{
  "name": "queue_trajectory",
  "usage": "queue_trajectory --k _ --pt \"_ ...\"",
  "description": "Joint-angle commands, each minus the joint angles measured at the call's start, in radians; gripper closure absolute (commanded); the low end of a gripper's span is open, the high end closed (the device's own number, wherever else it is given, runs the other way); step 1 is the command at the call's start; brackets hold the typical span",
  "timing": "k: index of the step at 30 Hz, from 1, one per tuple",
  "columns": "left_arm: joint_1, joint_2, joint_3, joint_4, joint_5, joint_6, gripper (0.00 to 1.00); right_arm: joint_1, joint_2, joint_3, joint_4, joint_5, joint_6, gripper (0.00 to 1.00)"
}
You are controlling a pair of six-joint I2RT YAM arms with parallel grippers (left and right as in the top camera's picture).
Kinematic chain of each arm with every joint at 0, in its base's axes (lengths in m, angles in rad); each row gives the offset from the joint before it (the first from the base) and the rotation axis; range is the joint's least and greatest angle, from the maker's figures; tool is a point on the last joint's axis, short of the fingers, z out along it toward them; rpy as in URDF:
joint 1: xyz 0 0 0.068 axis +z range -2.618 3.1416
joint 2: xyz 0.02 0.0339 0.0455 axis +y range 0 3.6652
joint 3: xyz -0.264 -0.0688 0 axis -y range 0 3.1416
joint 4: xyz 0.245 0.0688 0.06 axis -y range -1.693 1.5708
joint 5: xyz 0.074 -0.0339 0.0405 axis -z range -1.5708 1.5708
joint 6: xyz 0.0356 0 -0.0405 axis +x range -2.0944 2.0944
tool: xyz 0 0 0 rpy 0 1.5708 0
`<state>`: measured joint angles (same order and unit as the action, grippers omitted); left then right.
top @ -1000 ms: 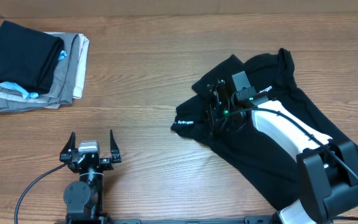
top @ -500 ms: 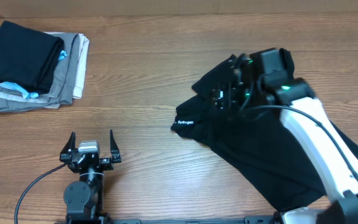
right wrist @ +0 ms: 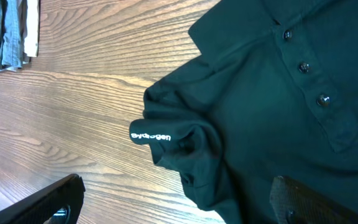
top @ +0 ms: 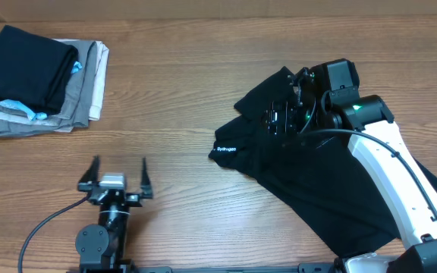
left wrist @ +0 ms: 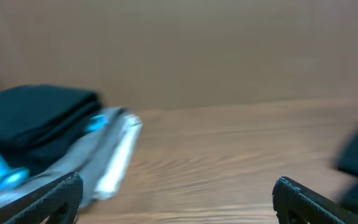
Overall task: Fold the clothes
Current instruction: 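Reach the left gripper to the shirt's logo sleeve and grasp it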
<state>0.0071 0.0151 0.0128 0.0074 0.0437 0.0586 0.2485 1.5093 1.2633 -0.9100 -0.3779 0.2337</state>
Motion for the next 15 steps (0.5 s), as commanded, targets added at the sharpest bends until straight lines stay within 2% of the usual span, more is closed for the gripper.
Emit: queue_trajectory --k 1,3,8,11,15 --pt "0.004 0.006 0.137 -0.125 0.254 -0.128 0.0 -0.003 -0.002 0.007 0.003 -0.005 0.003 0.0" --pt "0.004 0.048 0.26 -0.304 0.258 -0.151 0.0 -0.003 -0.002 0.007 0.003 -0.005 0.003 0.0" --pt "0.003 0.238 0.508 -0.646 0.272 -0.103 0.0 -0.003 -0.002 0.007 0.003 -0.005 0.003 0.0" --pt "0.002 0.377 0.603 -0.756 0.285 -0.084 0.0 -0.003 -0.002 0.007 0.003 -0.005 0.003 0.0" --pt "-0.037 0.56 0.653 -0.761 0.298 -0.085 0.0 -0.003 -0.002 0.007 0.003 -0.005 0.003 0.0"
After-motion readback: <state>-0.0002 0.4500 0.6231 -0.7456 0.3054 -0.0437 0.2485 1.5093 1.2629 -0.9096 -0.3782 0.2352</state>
